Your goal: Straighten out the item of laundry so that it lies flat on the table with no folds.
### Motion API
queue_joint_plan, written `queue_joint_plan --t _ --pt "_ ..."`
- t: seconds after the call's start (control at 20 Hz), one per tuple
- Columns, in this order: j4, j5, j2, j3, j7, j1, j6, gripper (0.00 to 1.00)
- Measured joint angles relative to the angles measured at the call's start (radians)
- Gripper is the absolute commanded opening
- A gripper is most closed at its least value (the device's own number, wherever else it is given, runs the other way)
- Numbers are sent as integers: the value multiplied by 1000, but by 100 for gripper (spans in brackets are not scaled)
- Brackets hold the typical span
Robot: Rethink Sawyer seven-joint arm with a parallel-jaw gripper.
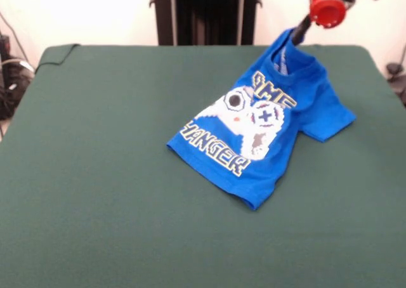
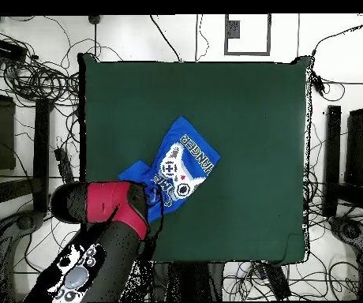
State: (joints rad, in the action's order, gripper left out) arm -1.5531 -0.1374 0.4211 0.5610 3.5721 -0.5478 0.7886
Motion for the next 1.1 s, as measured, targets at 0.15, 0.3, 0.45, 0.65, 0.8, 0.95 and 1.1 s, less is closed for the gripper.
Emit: queue_joint_plan --t 0.15,0.3,0.45,0.65,0.8,0.95,1.1 --pt "15 -2 -1 -1 0 -1 0 0" --pt "18 -17 -2 -6 0 -1 0 0" --pt "18 -37 -7 -13 0 -2 -3 0" --pt "18 -67 -22 -30 0 -1 -13 0" --pt "16 -103 -34 -77 0 2 -30 0" --pt "14 -123 -40 -109 0 3 -46 0" --pt "0 -149 -48 -170 0 5 -105 0"
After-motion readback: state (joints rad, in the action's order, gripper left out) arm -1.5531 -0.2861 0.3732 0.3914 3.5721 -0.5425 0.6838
